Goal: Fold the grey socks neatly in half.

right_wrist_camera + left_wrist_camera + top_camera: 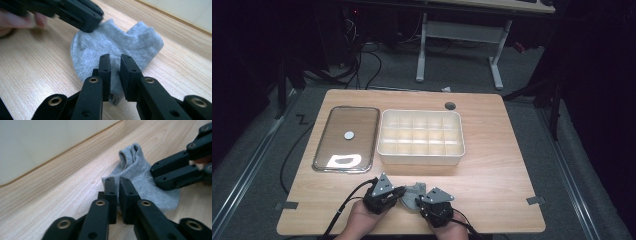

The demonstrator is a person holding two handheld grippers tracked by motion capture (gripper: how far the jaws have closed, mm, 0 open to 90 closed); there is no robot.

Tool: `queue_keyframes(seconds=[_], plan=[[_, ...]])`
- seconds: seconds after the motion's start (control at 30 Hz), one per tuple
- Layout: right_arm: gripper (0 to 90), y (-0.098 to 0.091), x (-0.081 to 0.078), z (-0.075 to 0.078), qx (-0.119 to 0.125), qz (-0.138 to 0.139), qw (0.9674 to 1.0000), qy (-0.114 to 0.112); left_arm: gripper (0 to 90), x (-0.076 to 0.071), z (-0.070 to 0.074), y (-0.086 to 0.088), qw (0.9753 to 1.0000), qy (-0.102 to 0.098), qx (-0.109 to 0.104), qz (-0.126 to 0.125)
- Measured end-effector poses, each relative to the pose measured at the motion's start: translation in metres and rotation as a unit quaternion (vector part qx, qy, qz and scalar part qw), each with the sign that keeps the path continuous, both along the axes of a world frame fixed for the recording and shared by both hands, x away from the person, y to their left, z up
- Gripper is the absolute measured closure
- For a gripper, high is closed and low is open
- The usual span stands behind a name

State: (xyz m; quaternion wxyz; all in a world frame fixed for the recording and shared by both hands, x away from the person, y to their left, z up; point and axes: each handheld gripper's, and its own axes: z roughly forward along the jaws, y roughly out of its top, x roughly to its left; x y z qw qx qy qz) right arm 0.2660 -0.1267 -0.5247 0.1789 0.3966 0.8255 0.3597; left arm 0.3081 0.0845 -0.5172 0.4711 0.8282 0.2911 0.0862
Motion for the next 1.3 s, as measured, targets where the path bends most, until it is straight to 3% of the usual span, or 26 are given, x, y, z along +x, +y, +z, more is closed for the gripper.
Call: queue_keyframes(seconds=[0.1,0.17,0.3,0.33,0.37,0.47,0.6,0.67,0.73,0.83,0.97,1.03,1.2,1.3], plan=[[79.7,0.0,0.0,0.0,0.001,0.0,1.0,-0.001,78.9,-0.012,0.015,-0.007,0.9993,-0.026,-0.022,-0.017],[79.8,0.0,0.0,-0.001,0.003,0.0,1.0,-0.001,79.1,-0.015,0.014,-0.013,0.9991,-0.024,-0.026,-0.025],[80.0,-0.001,0.001,-0.001,0.005,0.002,1.0,0.0,81.2,-0.011,-0.002,-0.017,0.9997,-0.003,-0.005,-0.023],[80.1,-0.002,0.001,-0.001,0.007,0.002,1.0,-0.001,81.2,-0.01,-0.007,-0.017,0.9997,-0.002,0.011,-0.023],[80.1,-0.002,0.001,-0.001,0.007,0.002,1.0,-0.001,81.4,-0.01,-0.007,-0.017,0.9997,-0.002,0.011,-0.023],[80.3,-0.003,0.001,-0.001,0.005,0.003,1.0,-0.001,82.7,-0.01,-0.012,-0.013,0.999,-0.018,0.039,-0.009],[80.3,-0.003,0.001,-0.001,0.009,0.0,1.0,-0.001,82.7,-0.011,-0.015,-0.01,0.9985,-0.028,0.045,-0.011],[75.4,-0.001,0.0,0.001,0.007,-0.009,0.9999,0.001,82.7,-0.012,-0.015,-0.012,0.9981,-0.034,0.05,-0.009],[66.7,-0.002,-0.002,0.005,0.023,-0.022,0.9995,0.005,82.6,-0.013,-0.015,-0.013,0.9978,-0.037,0.054,-0.009],[56.4,-0.007,-0.003,0.006,0.033,-0.061,0.9976,0.006,82.5,-0.012,-0.015,-0.012,0.9982,-0.031,0.05,-0.009],[50.2,-0.015,0.003,-0.002,0.066,-0.087,0.9926,0.055,82.4,-0.012,-0.015,-0.012,0.9983,-0.03,0.049,-0.01],[51.1,-0.015,0.004,-0.004,0.075,-0.085,0.9918,0.06,82.4,-0.012,-0.015,-0.012,0.9984,-0.029,0.048,-0.01],[72.1,-0.015,0.006,-0.004,0.092,-0.065,0.9909,0.074,82.4,-0.012,-0.015,-0.012,0.9982,-0.032,0.05,-0.01],[79.7,-0.012,0.002,0.001,0.085,-0.054,0.9935,0.054,82.6,-0.013,-0.015,-0.013,0.9978,-0.036,0.054,-0.01]])
